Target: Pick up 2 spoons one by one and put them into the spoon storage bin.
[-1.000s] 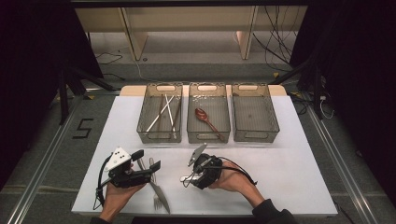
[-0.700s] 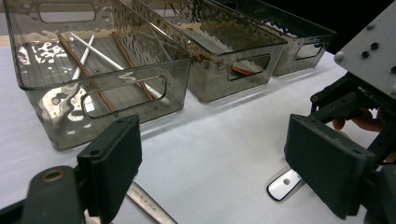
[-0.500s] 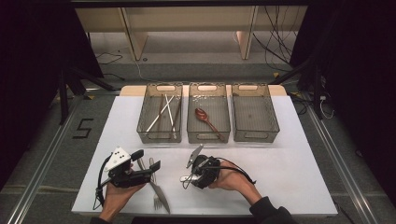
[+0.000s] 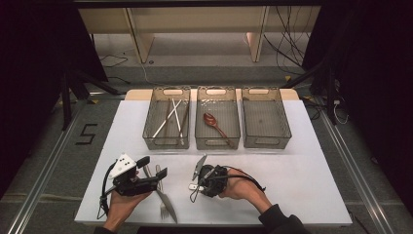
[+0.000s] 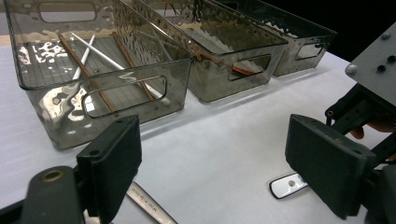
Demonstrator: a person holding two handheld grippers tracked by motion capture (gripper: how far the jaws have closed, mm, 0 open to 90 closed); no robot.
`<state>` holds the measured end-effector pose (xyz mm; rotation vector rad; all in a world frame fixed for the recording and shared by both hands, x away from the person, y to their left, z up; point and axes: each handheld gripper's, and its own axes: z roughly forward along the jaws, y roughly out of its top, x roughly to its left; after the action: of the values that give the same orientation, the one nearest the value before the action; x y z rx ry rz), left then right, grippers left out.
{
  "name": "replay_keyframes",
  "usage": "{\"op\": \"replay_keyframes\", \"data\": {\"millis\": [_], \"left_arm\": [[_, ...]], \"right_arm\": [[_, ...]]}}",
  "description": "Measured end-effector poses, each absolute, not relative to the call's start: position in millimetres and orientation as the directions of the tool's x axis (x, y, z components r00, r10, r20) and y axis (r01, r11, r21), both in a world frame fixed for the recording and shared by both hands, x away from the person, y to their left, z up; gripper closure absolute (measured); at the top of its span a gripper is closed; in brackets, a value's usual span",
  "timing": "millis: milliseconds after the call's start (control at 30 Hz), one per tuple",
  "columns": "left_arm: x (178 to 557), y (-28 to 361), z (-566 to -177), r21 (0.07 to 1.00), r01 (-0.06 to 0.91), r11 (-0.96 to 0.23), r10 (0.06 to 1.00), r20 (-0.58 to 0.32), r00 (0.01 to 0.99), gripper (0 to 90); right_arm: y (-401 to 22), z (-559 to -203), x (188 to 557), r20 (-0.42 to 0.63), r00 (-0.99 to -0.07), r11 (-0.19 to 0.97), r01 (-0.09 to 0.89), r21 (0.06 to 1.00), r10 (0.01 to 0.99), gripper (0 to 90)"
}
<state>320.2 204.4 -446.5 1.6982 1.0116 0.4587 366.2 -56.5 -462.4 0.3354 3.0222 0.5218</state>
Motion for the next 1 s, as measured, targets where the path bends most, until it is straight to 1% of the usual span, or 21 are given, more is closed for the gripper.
{"op": "replay_keyframes", "data": {"millis": [267, 333, 367, 400, 433, 533, 667, 800, 1000], "left_arm": [[320, 204, -446, 0.914, 0.398, -0.084, 0.805, -0.173, 0.567, 18.2], [320, 204, -446, 0.913, 0.398, -0.086, 0.805, -0.172, 0.567, 18.2], [320, 204, -446, 0.914, 0.398, -0.085, 0.805, -0.172, 0.567, 18.2], [320, 204, -447, 0.914, 0.396, -0.084, 0.806, -0.172, 0.567, 18.2], [320, 204, -447, 0.914, 0.396, -0.083, 0.806, -0.172, 0.567, 18.2], [320, 204, -446, 0.915, 0.396, -0.084, 0.806, -0.171, 0.567, 18.2], [320, 205, -446, 0.913, 0.398, -0.085, 0.806, -0.172, 0.567, 18.2], [320, 204, -446, 0.913, 0.398, -0.084, 0.806, -0.173, 0.566, 18.2], [320, 204, -446, 0.914, 0.397, -0.082, 0.807, -0.173, 0.564, 18.2]], "right_arm": [[-57, -460, 363, -0.009, -0.978, 0.924, 0.194, 0.330, 0.209, 76.8], [-57, -458, 363, 0.017, -0.978, 0.918, 0.203, 0.340, 0.210, 81.1], [-58, -456, 362, 0.033, -0.978, 0.912, 0.206, 0.354, 0.207, 86.2], [-57, -454, 361, 0.034, -0.977, 0.909, 0.208, 0.362, 0.210, 86.4], [-56, -454, 360, 0.018, -0.979, 0.917, 0.195, 0.347, 0.202, 86.4], [-55, -454, 360, 0.025, -0.978, 0.920, 0.203, 0.336, 0.207, 86.4], [-57, -450, 361, 0.021, -0.977, 0.914, 0.206, 0.350, 0.212, 86.6], [-62, -441, 366, 0.007, -0.972, 0.900, 0.222, 0.374, 0.237, 86.7], [-74, -419, 381, -0.020, -0.954, 0.854, 0.260, 0.450, 0.300, 86.6]]}}
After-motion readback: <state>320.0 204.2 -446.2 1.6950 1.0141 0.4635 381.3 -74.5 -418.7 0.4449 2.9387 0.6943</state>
